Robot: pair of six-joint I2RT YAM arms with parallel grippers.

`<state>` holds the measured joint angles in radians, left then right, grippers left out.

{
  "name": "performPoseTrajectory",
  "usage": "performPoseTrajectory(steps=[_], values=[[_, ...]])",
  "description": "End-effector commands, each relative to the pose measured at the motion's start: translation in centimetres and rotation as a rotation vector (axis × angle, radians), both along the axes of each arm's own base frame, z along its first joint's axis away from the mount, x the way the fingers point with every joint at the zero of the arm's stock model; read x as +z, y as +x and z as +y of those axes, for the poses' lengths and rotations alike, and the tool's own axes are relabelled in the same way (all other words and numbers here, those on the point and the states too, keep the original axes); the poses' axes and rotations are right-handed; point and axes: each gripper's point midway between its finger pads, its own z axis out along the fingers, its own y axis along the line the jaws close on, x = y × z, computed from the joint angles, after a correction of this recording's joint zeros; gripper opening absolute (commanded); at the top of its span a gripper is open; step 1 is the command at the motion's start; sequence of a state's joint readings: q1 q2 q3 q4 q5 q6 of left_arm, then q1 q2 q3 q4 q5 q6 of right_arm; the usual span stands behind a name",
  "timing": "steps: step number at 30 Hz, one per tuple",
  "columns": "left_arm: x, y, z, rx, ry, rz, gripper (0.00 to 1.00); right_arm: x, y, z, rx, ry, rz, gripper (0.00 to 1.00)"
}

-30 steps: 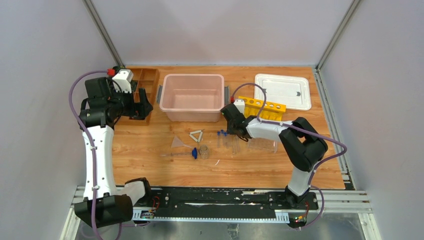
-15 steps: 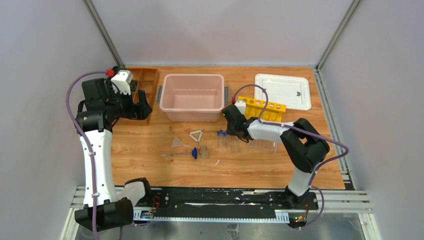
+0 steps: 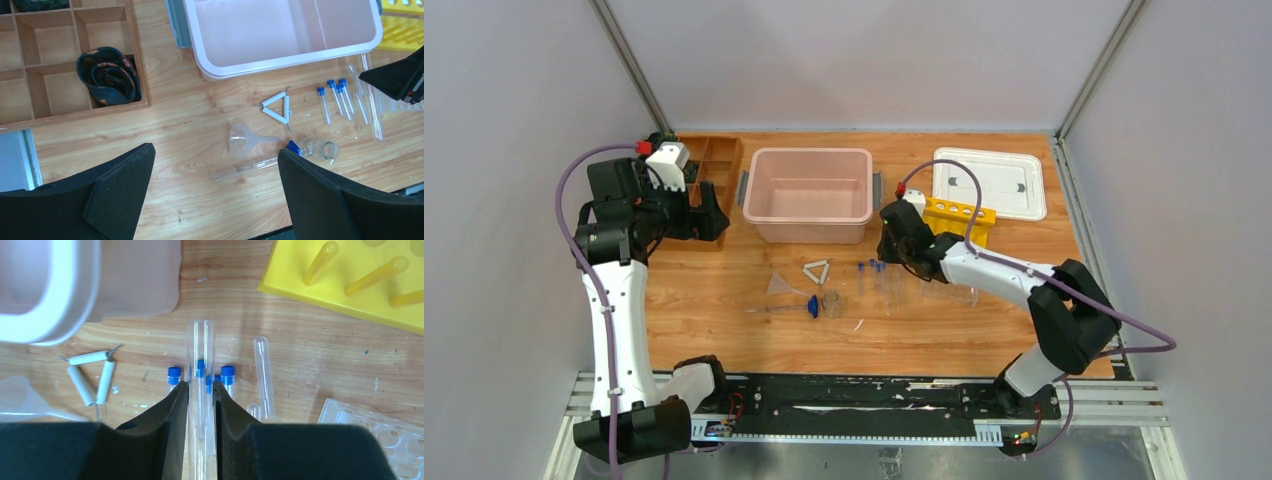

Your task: Organize the chemistry lab equipment

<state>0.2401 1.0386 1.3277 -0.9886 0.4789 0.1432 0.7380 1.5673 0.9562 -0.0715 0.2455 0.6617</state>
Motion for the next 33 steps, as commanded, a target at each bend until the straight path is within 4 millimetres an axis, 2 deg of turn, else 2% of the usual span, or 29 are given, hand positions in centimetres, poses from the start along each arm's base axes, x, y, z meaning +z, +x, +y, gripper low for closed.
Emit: performPoseTrajectory(steps=[1, 8, 11, 15, 18, 23, 26, 29, 33], values=[[0.9, -0.2, -0.7, -0.021, -0.040, 0.001, 1.00, 2.3, -1.3, 0.2, 0.034, 0.038, -0.025, 0.00], [1.4, -0.5, -2.5, -0.105, -0.103, 0.010, 1.00, 6.1, -2.1, -0.5, 0.039, 0.082, -0.079, 0.00], [2.4, -0.9, -4.3, -0.173, -0.116, -0.008, 1.00, 10.1, -2.4, 0.4, 0.070, 0.163, -0.139, 0.00], [4.1, -1.7, -7.7, -0.287, -0.200, -0.014, 1.00, 16.6, -3.9, 3.2, 0.132, 0.255, -0.269, 0.00], [5.8, -3.1, -10.5, -0.416, -0.302, -0.017, 1.00, 21.3, -4.8, 5.7, 0.177, 0.312, -0.361, 0.00], [7.8, -5.9, -13.7, -0.579, -0.386, -0.023, 1.00, 28.1, -6.3, 9.4, 0.201, 0.396, -0.486, 0.00], [8.0, -6.7, -14.6, -0.614, -0.400, -0.010, 0.99, 31.1, -7.4, 11.5, 0.217, 0.438, -0.549, 0.00], [8.2, -7.1, -15.0, -0.632, -0.410, 0.001, 0.96, 33.0, -8.5, 13.6, 0.237, 0.480, -0.582, 0.00], [8.7, -7.7, -15.6, -0.679, -0.437, 0.001, 0.87, 34.1, -9.4, 15.4, 0.254, 0.516, -0.608, 0.00]])
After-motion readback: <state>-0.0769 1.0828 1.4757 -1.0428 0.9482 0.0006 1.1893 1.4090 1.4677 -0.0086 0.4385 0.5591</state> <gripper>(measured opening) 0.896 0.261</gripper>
